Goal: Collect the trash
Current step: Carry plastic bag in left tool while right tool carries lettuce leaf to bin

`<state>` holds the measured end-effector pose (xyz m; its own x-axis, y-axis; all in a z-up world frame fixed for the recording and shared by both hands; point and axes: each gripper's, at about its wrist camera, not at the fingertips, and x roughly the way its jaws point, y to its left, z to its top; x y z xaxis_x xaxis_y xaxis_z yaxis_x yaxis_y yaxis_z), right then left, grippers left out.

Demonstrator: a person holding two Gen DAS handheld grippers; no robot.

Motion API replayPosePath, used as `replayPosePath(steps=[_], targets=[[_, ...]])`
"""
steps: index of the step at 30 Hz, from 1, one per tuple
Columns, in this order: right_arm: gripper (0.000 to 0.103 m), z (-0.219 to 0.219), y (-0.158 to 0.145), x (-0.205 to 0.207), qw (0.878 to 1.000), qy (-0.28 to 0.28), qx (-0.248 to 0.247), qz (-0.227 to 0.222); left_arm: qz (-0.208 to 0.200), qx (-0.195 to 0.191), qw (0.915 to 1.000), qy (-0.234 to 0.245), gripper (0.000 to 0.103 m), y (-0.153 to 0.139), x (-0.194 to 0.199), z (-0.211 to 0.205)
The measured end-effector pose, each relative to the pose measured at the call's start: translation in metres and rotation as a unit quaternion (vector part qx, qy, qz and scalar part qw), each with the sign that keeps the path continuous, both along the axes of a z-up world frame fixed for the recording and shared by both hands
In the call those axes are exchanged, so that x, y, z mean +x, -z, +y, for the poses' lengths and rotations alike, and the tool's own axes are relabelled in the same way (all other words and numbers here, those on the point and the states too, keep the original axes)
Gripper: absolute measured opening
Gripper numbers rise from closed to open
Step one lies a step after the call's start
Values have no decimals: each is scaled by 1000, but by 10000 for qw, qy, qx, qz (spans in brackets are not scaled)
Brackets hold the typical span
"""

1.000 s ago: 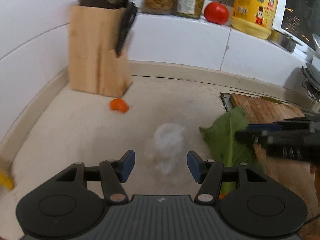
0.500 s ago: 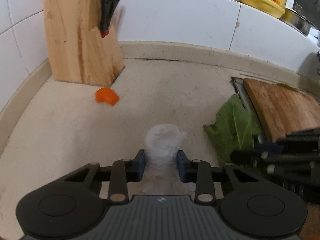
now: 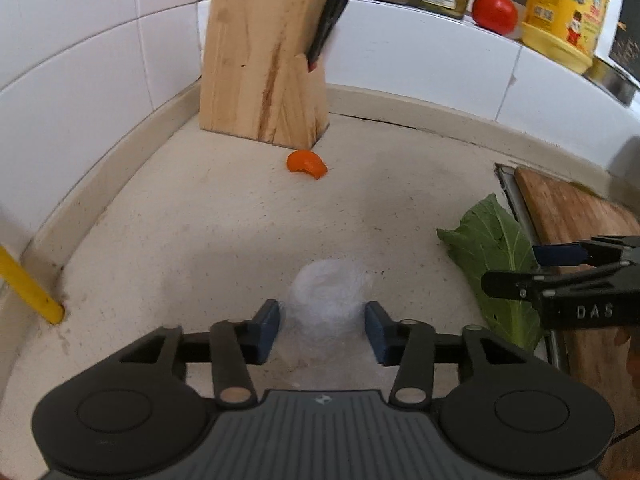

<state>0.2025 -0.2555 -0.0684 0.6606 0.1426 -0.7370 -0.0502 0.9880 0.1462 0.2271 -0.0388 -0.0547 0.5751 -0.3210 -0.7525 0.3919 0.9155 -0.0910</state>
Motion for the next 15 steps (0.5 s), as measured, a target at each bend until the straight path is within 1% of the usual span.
replayPosePath(steps=[1,6,8,9,10,11,12,13,15], targets=[[84,1,0,-1,9999,-14,-76,-70,-9,-4,10000,-55,51,2,1,-1],[84,16,4,7,9985,-281,-451,-130,-173,324,9992,-144,56,14,4,-14],[74,20,11,11,9981,-338,-496,-104,-150,340,9991,-212,56,19,5,-16],[64,21,15,14,9983,-317,-496,-15,-129,331,9991,-251,54,21,4,-15],[52,23,16,14,9978,-285,-586,-75,-67,282,9992,-276,45,23,5,-15],[46,24,16,14,9971,-271,-708,-80,39,196,9994,-280,32,24,5,-14],[34,24,16,14,9966,-211,-793,-96,158,69,9995,-259,30,26,4,-13],[25,22,14,15,9976,-185,-671,-61,147,60,9995,-278,27,25,3,-13],[14,15,11,16,9993,-161,-342,42,122,49,9996,-246,25,21,-1,-14]])
